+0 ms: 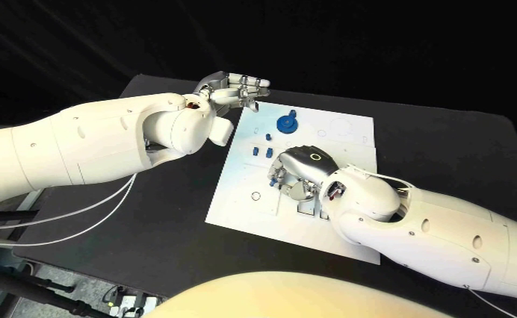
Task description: Assemble the parts on the task board
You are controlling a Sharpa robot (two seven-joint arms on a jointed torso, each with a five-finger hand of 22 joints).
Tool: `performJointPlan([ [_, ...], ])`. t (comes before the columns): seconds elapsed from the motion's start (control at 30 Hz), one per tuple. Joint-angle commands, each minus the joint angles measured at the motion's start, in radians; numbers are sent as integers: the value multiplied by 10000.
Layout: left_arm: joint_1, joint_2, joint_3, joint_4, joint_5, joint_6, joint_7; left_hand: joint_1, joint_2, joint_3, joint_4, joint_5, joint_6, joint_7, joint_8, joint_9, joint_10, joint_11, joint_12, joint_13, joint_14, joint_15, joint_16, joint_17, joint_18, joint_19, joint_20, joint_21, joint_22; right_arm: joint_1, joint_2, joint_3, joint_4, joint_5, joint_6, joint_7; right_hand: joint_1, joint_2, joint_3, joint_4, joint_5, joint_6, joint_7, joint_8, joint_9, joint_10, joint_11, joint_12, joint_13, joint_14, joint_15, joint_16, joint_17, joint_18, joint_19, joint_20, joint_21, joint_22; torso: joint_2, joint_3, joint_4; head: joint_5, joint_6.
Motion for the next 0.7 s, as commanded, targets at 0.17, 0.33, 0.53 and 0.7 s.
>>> performJointPlan([
  [0.17, 12, 17, 6, 20, 11, 159, 23, 7, 69, -29, -39, 16, -70, 11, 6, -16, -74, 8, 13, 10, -64, 30, -53, -10, 120, -38, 52, -63, 8, -26, 77, -43, -63, -55, 460, -32, -212, -13, -32, -61, 14, 12, 25, -3, 8, 35, 47, -102, -33, 567, -39, -18, 179, -124, 192, -12, -99, 1928, 1, -3, -2, -8, -10],
  [0.33, 12, 17, 6, 15, 10, 155, 15, 7, 69, -29, -39, 16, -70, 11, 6, -16, -74, 8, 13, 10, -64, 30, -53, -10, 120, -38, 52, -63, 8, -27, 105, -53, -96, -55, 503, -68, -415, -75, -81, -51, 46, -153, 93, -123, -22, -120, 118, -209, -83, 567, 11, -15, 169, -116, 170, 18, -148, 1919, 1, -3, -2, -8, -10],
  [0.53, 12, 13, 6, 12, 9, 155, 3, 2, 72, -34, -45, 15, -81, 12, 12, -16, -96, 10, 34, 13, -68, 32, -57, -18, 121, -44, 56, -71, 6, -27, 83, -58, -112, -63, 448, -188, -702, -213, -165, -6, 150, -502, 265, -355, -105, -595, 289, -244, -205, 560, 150, -15, 144, -93, 109, 119, -282, 1882, -4, 1, -5, -17, -10],
  [0.7, 12, 8, 6, 8, 8, 165, -16, 2, 72, -34, -45, 15, -81, 12, 12, -16, -96, 10, 34, 13, -68, 32, -57, -18, 121, -44, 56, -71, 6, -26, 1, -59, -66, -135, 106, -291, -820, -315, -220, -19, 166, -865, 338, -485, -197, -938, 386, -221, -289, 552, 234, -11, 127, -76, 76, 198, -364, 1861, -2, 6, -8, -39, 14],
])
